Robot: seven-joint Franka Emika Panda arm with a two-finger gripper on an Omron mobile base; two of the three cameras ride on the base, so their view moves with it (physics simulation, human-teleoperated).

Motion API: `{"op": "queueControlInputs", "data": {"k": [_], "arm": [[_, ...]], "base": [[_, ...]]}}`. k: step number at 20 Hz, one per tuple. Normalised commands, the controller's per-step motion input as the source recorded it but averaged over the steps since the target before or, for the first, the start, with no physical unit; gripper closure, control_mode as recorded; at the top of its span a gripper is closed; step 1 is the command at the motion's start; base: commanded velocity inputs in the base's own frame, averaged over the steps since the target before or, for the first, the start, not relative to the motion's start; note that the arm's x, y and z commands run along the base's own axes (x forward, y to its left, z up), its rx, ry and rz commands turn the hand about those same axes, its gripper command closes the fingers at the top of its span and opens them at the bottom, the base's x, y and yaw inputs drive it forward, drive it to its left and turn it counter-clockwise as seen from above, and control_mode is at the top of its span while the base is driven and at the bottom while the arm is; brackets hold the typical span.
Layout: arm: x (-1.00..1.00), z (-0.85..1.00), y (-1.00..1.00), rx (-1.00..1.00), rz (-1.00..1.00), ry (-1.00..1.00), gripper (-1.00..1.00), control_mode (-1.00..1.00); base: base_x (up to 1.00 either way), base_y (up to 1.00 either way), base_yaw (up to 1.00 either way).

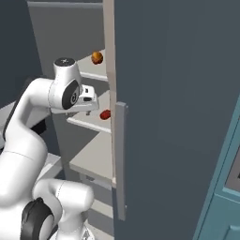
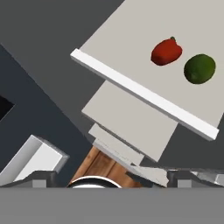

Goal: Take the lime and bell pepper from the second highest rack and move them to the highest rack where the peach and lemon wedge are located, to maximize freezer space. Close the freezer door after rearranging.

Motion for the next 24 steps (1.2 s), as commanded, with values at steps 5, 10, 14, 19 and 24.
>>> {"op": "queueControlInputs", "data": {"k": [5,10,14,19,24], "arm": [[0.00,0.00,0.00,0.00,0.00,0.00,-1.00,1.00],[0.00,0.00,0.00,0.00,0.00,0.00,-1.00,1.00],[-0.03,-0.01,0.00,0.00,0.02,-0.01,-1.00,-1.00],[-0.56,-0.07,0.10,0.00,0.00,-0.19,-1.00,-1.00],[-0.44,-0.10,0.62,0.00,-0.01,0.00,-1.00,-1.00]], "base": [[0.53,-0.31,0.19],[0.31,-0.02,0.06],[0.07,0.00,0.03],[0.00,0.00,0.00],[0.00,0.00,0.00]]}}
